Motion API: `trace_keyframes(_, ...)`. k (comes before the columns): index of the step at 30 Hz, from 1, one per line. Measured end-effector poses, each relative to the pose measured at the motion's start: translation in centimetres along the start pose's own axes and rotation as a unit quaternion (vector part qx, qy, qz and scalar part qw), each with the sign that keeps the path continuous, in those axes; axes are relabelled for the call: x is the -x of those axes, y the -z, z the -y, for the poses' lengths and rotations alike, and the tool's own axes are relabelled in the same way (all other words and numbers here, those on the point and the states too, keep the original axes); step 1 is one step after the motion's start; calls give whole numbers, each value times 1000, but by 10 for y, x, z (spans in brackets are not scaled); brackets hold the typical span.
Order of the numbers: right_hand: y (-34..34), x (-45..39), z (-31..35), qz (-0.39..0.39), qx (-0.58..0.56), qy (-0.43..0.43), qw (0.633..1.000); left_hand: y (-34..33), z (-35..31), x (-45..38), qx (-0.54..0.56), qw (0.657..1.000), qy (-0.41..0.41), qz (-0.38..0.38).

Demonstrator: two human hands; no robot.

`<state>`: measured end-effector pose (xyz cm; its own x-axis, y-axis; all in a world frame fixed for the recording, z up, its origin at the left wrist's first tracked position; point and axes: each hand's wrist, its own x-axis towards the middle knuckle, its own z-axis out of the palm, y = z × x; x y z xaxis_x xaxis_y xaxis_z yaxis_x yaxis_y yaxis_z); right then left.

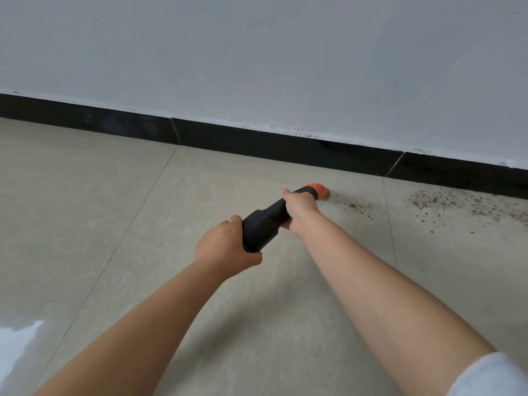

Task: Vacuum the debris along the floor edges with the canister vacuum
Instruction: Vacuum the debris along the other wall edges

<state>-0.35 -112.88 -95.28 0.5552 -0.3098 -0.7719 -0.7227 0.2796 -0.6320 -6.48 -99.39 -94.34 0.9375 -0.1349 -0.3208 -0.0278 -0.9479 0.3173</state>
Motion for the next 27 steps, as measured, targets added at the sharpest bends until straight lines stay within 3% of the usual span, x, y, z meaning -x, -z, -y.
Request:
trace_keyframes(5,-9,6,0,-18,23,16,999,3,6,-1,-7,1000,3,-17)
trace_keyframes(11,-26,7,-4,-103,98,87,986,3,8,0,-8,999,4,-39)
trace_keyframes(17,-29,20,-11,-93,137,137,977,1,12,4,-9,999,6,-47)
trace_keyframes(27,-27,34,-21,-78,132,148,977,-3,20,12,-5,999,4,-47)
